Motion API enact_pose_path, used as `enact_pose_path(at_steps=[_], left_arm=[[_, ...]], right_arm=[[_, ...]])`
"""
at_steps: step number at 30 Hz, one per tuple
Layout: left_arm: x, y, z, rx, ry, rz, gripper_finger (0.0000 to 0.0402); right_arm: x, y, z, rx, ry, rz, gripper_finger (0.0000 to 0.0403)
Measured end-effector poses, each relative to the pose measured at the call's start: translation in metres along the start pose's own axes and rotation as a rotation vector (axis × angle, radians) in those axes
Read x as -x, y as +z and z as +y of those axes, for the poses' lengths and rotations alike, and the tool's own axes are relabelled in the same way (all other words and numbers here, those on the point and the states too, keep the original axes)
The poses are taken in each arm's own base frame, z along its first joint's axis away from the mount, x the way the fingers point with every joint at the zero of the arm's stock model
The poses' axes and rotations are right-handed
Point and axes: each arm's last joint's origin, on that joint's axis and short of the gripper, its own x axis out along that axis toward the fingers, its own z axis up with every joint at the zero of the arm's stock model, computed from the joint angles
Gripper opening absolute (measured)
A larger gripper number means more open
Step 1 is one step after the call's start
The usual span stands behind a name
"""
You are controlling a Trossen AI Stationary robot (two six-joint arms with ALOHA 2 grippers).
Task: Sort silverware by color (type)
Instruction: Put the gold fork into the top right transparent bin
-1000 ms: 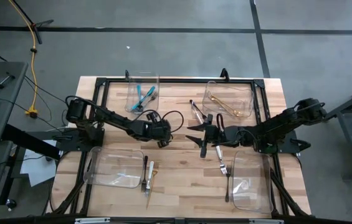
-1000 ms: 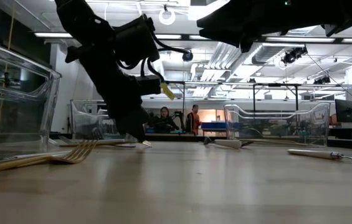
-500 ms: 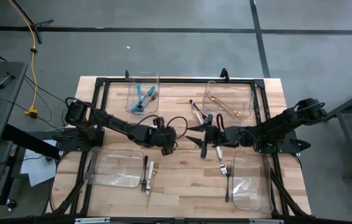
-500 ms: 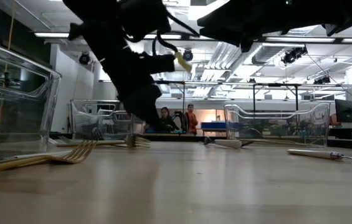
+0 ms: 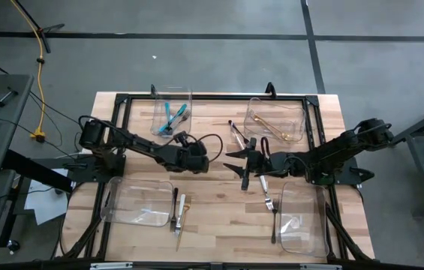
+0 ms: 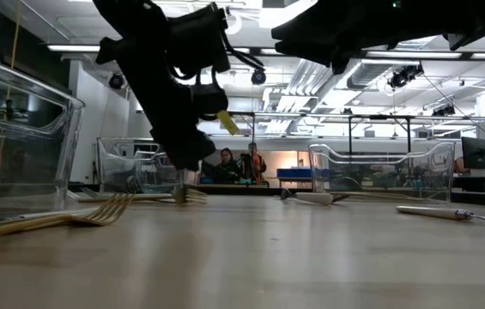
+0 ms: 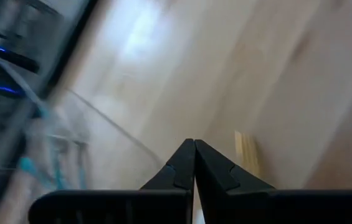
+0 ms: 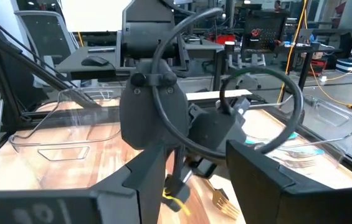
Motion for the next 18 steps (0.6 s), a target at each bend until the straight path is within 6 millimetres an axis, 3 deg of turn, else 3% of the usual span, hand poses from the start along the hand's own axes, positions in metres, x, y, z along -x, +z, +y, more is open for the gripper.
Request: enact_pose_path(at_steps=[10,18], left_arm=[[-0.016,-0.008,-0.012,-0.037,-0.066,0.067,0.0],[-0.009,-0.002,-0.016,-0.034,-0.147,0.07,0.0]], right_arm=[[0.0,0.0,0.0,-0.003,0.003,0.004,0.0165],[0.0,0.0,0.0,0.002,0.003,0.003,0.0165]])
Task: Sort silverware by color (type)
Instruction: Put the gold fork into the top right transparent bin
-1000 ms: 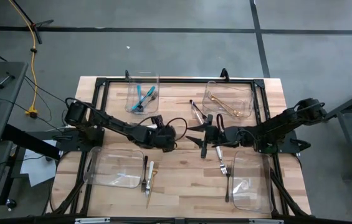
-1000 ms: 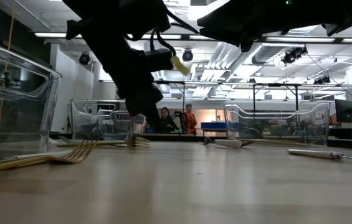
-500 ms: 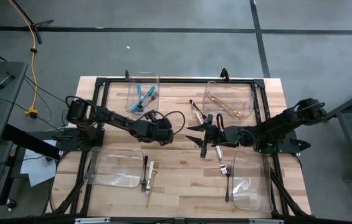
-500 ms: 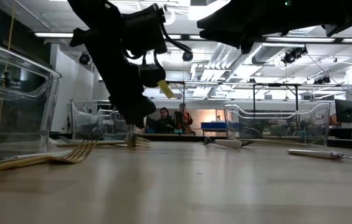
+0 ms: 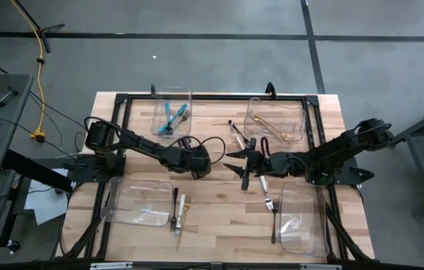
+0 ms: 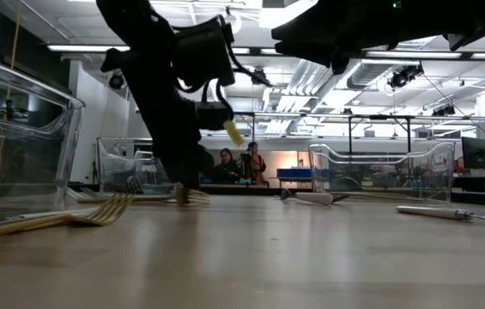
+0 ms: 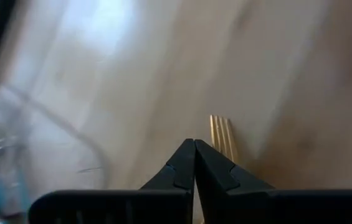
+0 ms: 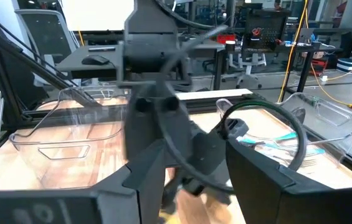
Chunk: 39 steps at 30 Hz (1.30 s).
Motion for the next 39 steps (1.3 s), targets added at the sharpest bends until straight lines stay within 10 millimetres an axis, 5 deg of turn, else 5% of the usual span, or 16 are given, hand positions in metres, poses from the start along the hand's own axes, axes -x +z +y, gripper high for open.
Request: enact_pose_path(at_steps=[16,31,39], left_arm=[[0.032,0.019,-0.034,-0.081,-0.264,-0.092,0.0],[0.036,0.017,-0.03,-0.13,-0.179,-0.053,0.0],[0.063,0.019,-0.012,-0.099,-0.15,-0.098,0.0]], right_arm=[[0.0,0.0,0.0,0.002,0.0,0.0,0.0165],[0.0,0.0,0.0,0.004,0.0,0.004,0.0165],[0.0,-0.001,0.0,0.01,0.0,0.015,0.0165]])
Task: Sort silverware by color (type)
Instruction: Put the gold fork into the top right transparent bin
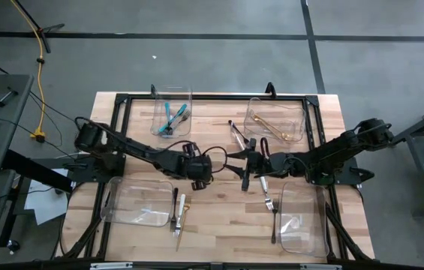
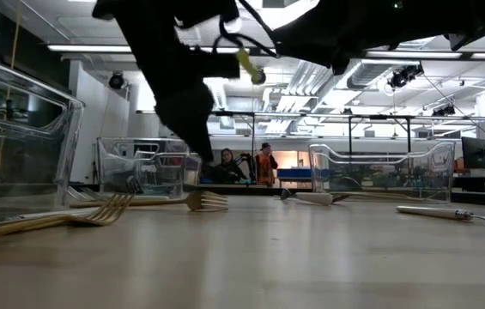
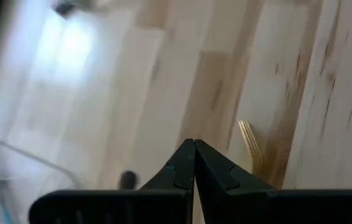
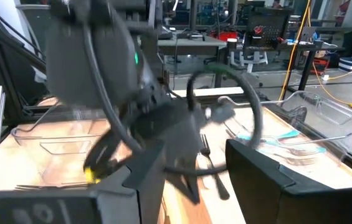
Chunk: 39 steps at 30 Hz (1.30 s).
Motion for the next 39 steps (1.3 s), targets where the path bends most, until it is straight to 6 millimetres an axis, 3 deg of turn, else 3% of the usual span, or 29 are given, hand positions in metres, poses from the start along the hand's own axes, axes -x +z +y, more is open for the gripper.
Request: enact_pose_path(at_steps=[8,11,14,20,28,34,39], left_arm=[[0.052,-0.021,0.016,0.038,-0.053,-0.218,0.0],[0.07,-0.034,0.023,0.059,-0.159,-0.353,0.0],[0.076,-0.055,0.028,0.058,-0.296,-0.43,0.0],[0.067,-0.092,0.037,0.127,-0.364,-0.396,0.0004],[0.055,-0.084,0.03,0.19,-0.429,-0.442,0.0063],[0.03,-0.084,0.021,0.163,-0.401,-0.354,0.0136],[0.009,-0.082,0.015,0.155,-0.414,-0.271,0.0173]], right_arm=[[0.0,-0.002,0.0,0.009,-0.004,0.019,0.0165],[0.0,-0.002,0.0,0.007,-0.004,0.015,0.0165],[0.0,0.0,0.0,0.0,-0.004,-0.001,0.0165],[-0.001,0.002,-0.001,0.038,-0.008,-0.017,0.0165],[-0.002,0.003,-0.006,0.04,-0.03,-0.023,0.0165],[-0.002,0.002,-0.006,0.041,-0.03,-0.021,0.0165],[-0.003,0.003,-0.006,0.038,-0.032,-0.028,0.0165]])
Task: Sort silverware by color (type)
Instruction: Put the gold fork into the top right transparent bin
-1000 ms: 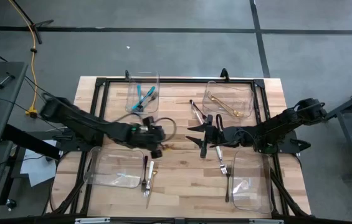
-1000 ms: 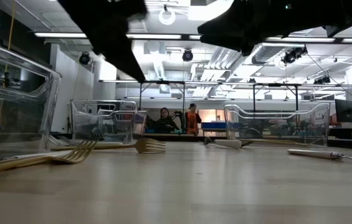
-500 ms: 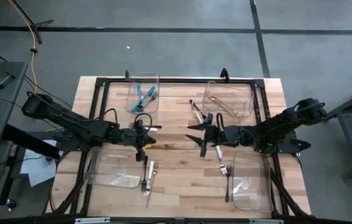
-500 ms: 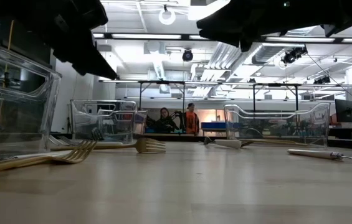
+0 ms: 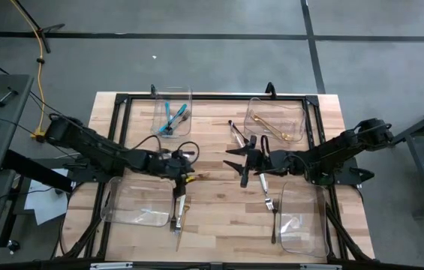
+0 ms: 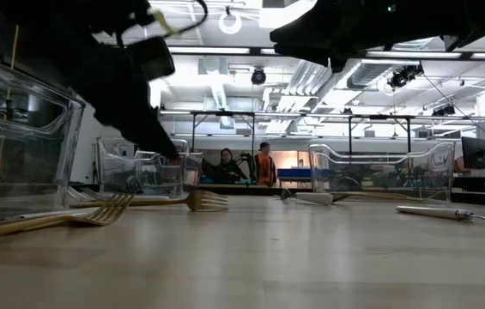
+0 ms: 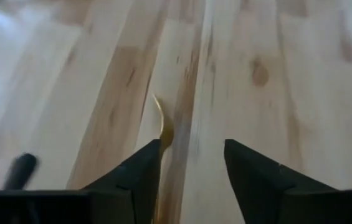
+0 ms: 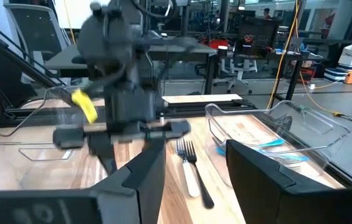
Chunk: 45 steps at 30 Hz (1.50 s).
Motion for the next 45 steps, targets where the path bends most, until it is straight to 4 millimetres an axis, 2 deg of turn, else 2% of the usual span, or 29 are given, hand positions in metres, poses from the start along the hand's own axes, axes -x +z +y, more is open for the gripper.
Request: enact_pose_path(at_steps=[11,29,34,42,45], left_arm=[[-0.026,-0.008,0.014,0.017,0.071,0.092,0.0178],[-0.039,-0.017,0.019,-0.001,0.079,0.144,0.0173],[-0.043,-0.02,0.022,-0.012,0.092,0.171,0.0135],[-0.044,-0.021,0.022,-0.094,0.062,0.184,0.0017],[-0.044,-0.021,0.022,-0.105,0.06,0.184,0.0011]], right_arm=[[0.0,0.001,-0.001,-0.006,-0.004,-0.012,0.0165],[0.0,0.001,-0.001,-0.005,-0.004,-0.012,0.0165],[0.0,0.001,-0.001,-0.006,-0.004,-0.011,0.0165],[0.0,0.001,-0.001,-0.005,-0.004,-0.011,0.0165],[0.0,0.001,-0.001,-0.004,-0.005,-0.008,0.0165]])
